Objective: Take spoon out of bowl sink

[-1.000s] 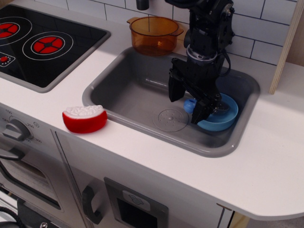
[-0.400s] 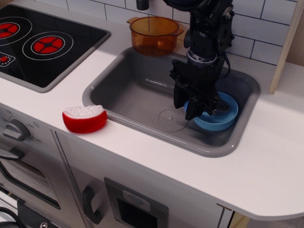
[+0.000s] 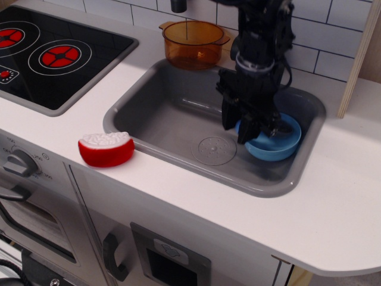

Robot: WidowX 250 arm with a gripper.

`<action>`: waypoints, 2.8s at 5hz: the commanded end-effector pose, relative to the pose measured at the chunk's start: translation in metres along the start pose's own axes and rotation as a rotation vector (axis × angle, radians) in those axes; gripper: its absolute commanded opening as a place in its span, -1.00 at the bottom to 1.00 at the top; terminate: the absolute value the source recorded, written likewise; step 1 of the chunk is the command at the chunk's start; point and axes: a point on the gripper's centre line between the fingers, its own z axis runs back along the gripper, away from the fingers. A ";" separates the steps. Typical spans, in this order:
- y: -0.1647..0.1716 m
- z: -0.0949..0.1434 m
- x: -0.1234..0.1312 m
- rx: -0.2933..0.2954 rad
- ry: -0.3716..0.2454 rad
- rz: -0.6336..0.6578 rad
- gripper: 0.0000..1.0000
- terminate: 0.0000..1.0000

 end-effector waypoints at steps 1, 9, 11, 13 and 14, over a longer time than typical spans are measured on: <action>0.021 0.056 -0.013 -0.015 -0.165 -0.011 -1.00 -1.00; 0.083 -0.005 -0.066 0.044 -0.070 -0.066 -1.00 -1.00; 0.071 -0.022 -0.066 0.058 -0.032 0.052 1.00 -1.00; 0.075 -0.003 -0.068 0.056 -0.036 0.098 1.00 -1.00; 0.080 0.026 -0.066 0.064 -0.114 0.156 1.00 -1.00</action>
